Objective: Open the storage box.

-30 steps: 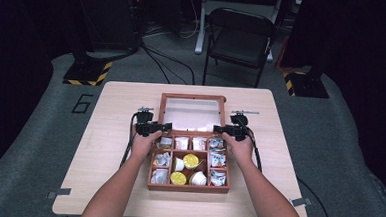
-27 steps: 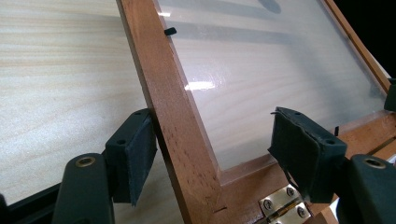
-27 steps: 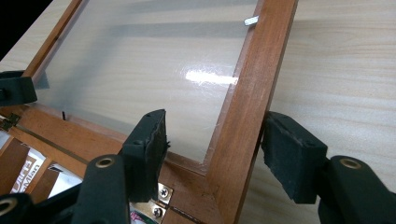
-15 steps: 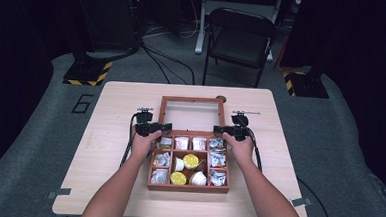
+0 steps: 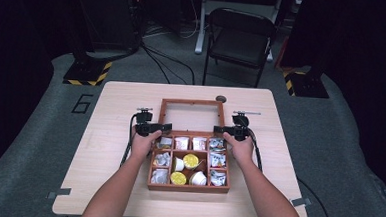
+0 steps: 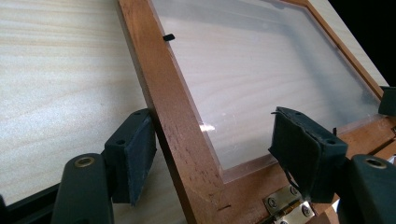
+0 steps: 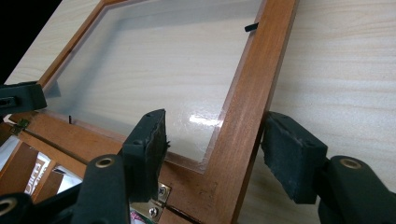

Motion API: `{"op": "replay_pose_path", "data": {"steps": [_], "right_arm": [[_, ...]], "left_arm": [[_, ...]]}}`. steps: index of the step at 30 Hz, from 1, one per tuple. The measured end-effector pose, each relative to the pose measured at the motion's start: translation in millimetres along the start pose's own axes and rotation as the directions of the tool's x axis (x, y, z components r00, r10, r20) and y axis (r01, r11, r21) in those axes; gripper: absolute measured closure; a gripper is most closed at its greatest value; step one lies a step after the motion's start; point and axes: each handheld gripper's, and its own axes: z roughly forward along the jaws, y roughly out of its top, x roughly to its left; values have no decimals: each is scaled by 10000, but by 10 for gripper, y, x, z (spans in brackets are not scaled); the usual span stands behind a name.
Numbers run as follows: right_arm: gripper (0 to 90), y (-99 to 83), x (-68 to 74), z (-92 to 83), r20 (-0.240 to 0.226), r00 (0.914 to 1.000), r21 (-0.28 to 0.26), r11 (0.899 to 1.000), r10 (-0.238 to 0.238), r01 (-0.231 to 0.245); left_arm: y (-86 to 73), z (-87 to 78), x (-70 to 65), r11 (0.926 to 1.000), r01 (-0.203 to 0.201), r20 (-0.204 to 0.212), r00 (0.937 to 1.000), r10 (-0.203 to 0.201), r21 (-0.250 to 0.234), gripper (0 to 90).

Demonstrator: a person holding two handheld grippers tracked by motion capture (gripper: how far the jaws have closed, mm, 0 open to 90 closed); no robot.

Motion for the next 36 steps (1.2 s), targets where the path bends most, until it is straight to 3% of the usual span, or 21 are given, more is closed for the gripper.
{"op": "replay_pose_path", "data": {"steps": [8,14,15,19,24,29,30,32,36], "right_arm": [[399,-5,-13,11,-39,9985,188,9983,545,-544],[399,-6,-28,18,-87,9981,205,9979,609,-607],[393,-7,-28,20,-52,9985,148,9984,538,-537],[377,0,89,1,680,9960,23,9983,-581,580],[369,-5,50,-20,521,9986,180,9998,90,-100],[380,7,19,-96,694,9976,-28,10000,-1,3],[407,16,55,-165,719,9974,-95,9999,-79,86],[416,25,94,-220,733,9950,-355,9969,-673,700],[429,-11,269,-340,850,9841,-423,9862,-1559,1598]], "left_arm": [[-4,11,14,9999,56,-36,10000,-55,119,290],[-8,18,15,9998,190,-8,9998,-190,38,290],[-8,18,15,9998,172,-9,9999,-172,21,290],[-8,13,26,10000,92,12,10000,-92,34,290],[-5,-17,18,9997,227,-106,9997,-227,1,303],[6,-101,16,9997,-241,-384,9990,241,22,323],[19,-159,12,9998,-218,-296,9993,217,-21,325],[25,-215,-4,9999,-105,-189,9998,103,-135,335],[29,-326,-88,9984,-525,-255,9983,520,-212,346]]}}
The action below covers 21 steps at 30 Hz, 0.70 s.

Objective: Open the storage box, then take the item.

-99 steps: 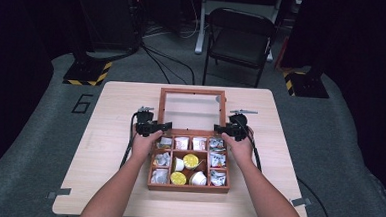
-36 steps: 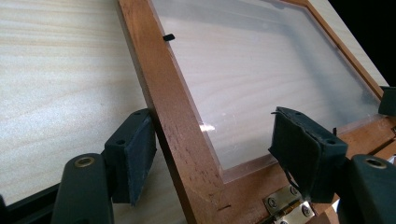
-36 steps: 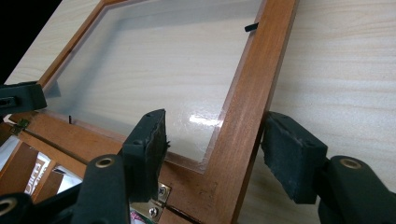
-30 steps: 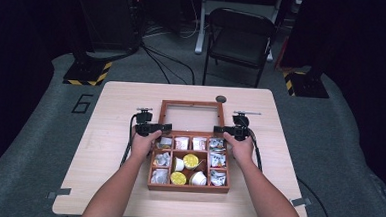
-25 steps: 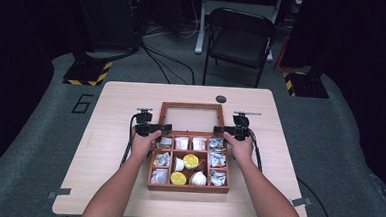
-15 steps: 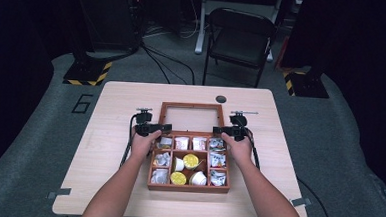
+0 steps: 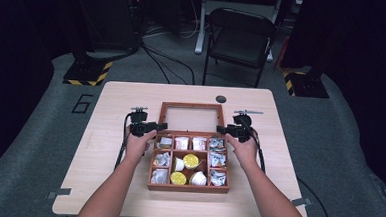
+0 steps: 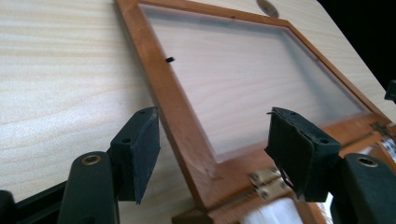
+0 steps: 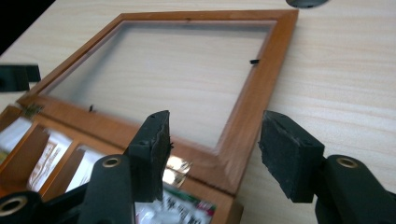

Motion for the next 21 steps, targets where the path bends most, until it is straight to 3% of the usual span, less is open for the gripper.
{"op": "replay_pose_path", "data": {"steps": [5,10,16,21], "right_arm": [[404,-102,171,-132,-39,9956,65,9956,-937,937],[409,-207,310,-261,-65,9834,-106,9834,-1812,1812],[393,-297,439,-382,-237,9727,-312,9726,-2309,2302],[394,-386,577,-423,-667,9621,-361,9642,-2645,2625]], "left_arm": [[10,-173,-85,9999,-61,370,9993,67,-161,346],[-40,-330,-145,9992,90,507,9987,-70,-399,363],[-92,-492,-230,9959,-788,37,9969,791,-441,372],[-168,-565,-245,9944,-999,128,9949,1004,-353,375]]}}
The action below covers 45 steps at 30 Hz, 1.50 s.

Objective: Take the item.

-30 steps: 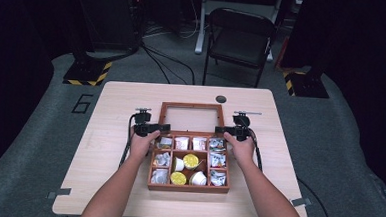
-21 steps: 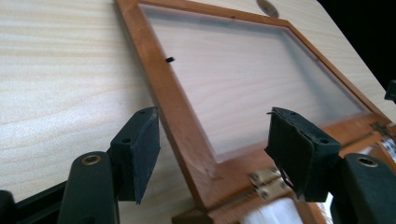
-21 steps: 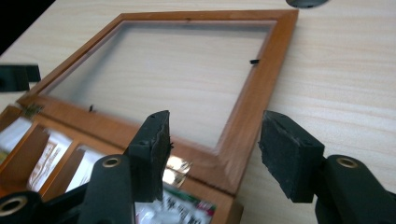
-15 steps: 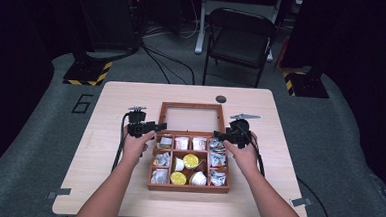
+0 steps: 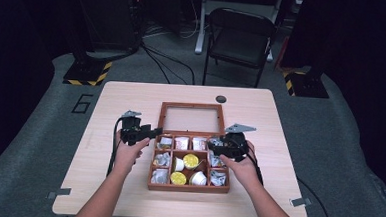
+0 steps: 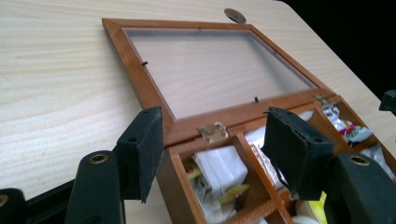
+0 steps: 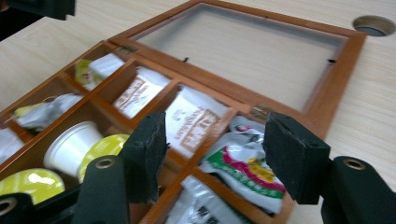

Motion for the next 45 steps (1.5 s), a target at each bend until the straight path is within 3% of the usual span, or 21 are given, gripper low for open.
{"op": "replay_pose_path", "data": {"steps": [4,9,16,20,25,27,28,39,45], "right_arm": [[396,-20,139,1,-227,9989,55,9992,-401,403],[378,-48,326,40,-557,9946,275,9957,-873,889],[364,-111,472,166,-1109,9893,685,9924,-948,1027],[353,-132,530,244,-1178,9867,948,9878,-1122,1237],[353,-136,571,320,-1280,9843,1198,9833,-1216,1371],[354,-145,582,345,-1302,9860,1354,9833,-1039,1215],[354,-146,571,360,-1327,9839,1368,9809,-1199,1380],[359,-180,565,458,-1409,9859,2040,9719,-898,1177],[366,-168,564,492,-1470,9856,2150,9699,-838,1145]], "left_arm": [[-46,-26,16,9997,35,68,10000,-37,245,367],[-83,-120,22,10000,-71,30,10000,71,23,347],[-75,-229,28,9993,24,18,10000,-23,-380,336],[-76,-259,32,9986,-185,-147,9997,177,-504,321],[-77,-288,18,9978,-195,-143,9997,186,-636,312],[-75,-295,9,9973,-262,-159,9996,252,-691,312],[-74,-299,6,9971,-280,-152,9995,270,-703,312],[-85,-321,-2,9973,-170,-111,9998,163,-721,312],[-88,-340,8,9968,-152,-141,9998,141,-789,312]]}}
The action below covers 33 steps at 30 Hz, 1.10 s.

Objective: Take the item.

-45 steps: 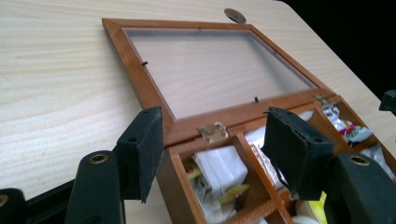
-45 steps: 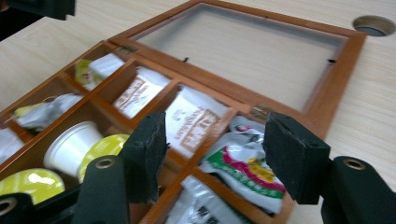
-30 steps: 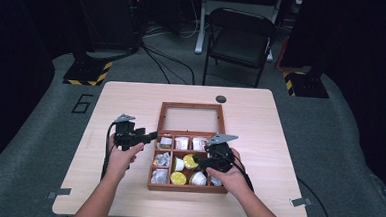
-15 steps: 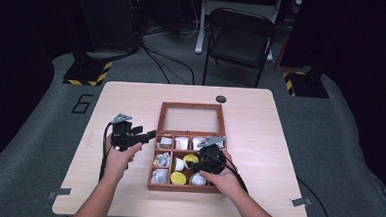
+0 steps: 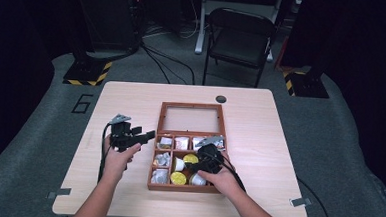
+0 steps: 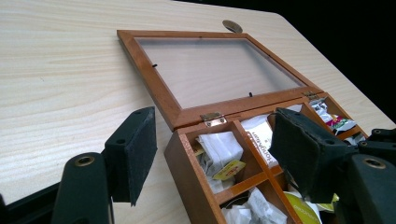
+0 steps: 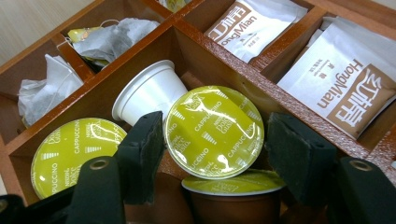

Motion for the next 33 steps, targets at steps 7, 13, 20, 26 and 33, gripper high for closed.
{"op": "replay_pose_path", "data": {"steps": [7,13,20,26,33], "right_arm": [[362,22,15,48,75,10000,336,9994,-7,4],[361,34,5,70,-54,10000,504,9987,17,-14],[364,48,5,98,-102,9999,597,9981,-133,139],[370,47,1,91,-175,9998,607,9982,21,-10],[370,94,64,-28,-90,9992,188,9990,-402,404]], "left_arm": [[-6,-20,4,10000,-60,-40,10000,60,-37,312],[-11,-38,6,10000,53,-37,10000,-53,-46,313],[-21,-34,15,10000,13,-77,10000,-14,-28,313],[-17,-41,23,10000,64,-58,10000,-64,-40,313],[-13,-44,40,9999,139,-43,9999,-139,-72,314]]}}
